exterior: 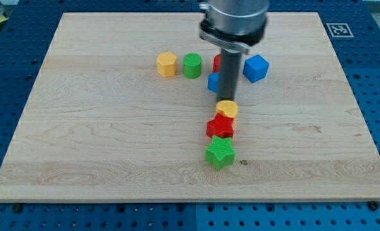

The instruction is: Push the blue triangle towards the top left

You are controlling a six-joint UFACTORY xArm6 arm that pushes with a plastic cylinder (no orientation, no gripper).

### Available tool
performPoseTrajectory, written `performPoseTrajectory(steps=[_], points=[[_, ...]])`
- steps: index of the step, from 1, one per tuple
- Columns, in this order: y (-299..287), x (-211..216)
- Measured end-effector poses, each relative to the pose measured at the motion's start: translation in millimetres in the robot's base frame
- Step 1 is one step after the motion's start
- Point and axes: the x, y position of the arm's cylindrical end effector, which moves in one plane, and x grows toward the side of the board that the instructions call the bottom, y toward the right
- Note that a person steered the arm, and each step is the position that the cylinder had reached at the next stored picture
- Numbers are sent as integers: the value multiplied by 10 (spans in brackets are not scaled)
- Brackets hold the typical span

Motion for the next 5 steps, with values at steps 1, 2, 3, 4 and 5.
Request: performPoseTrajectory(steps=[1, 2, 3, 4, 5], points=[[333, 146], [459, 76], [278, -183], [249, -189], [84, -367]])
